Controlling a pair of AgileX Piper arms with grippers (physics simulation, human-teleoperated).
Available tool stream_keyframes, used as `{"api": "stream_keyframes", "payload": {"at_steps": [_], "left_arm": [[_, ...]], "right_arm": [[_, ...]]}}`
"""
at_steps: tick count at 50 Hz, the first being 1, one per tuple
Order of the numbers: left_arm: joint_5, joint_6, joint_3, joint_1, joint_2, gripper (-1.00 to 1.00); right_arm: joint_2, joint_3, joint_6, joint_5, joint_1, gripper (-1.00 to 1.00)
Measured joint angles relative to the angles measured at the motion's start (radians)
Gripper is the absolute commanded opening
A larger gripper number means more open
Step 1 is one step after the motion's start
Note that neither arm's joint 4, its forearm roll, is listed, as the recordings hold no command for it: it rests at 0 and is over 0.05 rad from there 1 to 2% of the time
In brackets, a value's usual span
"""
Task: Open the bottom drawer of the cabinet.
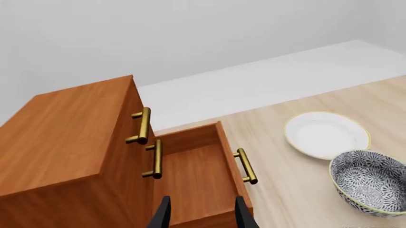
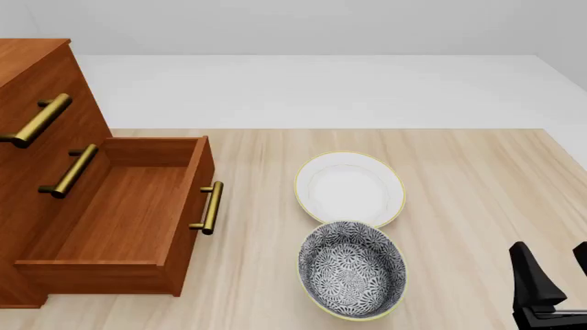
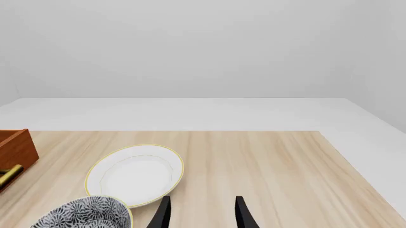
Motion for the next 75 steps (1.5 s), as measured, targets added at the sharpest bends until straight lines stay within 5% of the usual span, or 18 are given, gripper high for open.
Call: {"api": "stream_keyframes", "payload": {"at_steps": [41,59,75], "left_arm": [[0.014,-0.020,-0.073,-0.144,0.000,1.00],[0.016,-0.017,-0.090,-0.127,0.000,1.00],[0.048,0.006,-0.141,-0.019,0.000,1.00]], "right_arm": [[0.000,0.000,0.000,0.000,0.000,1.00],[0.000,0.000,0.000,0.000,0.000,1.00],[0.000,0.000,0.000,0.000,0.000,1.00]]}}
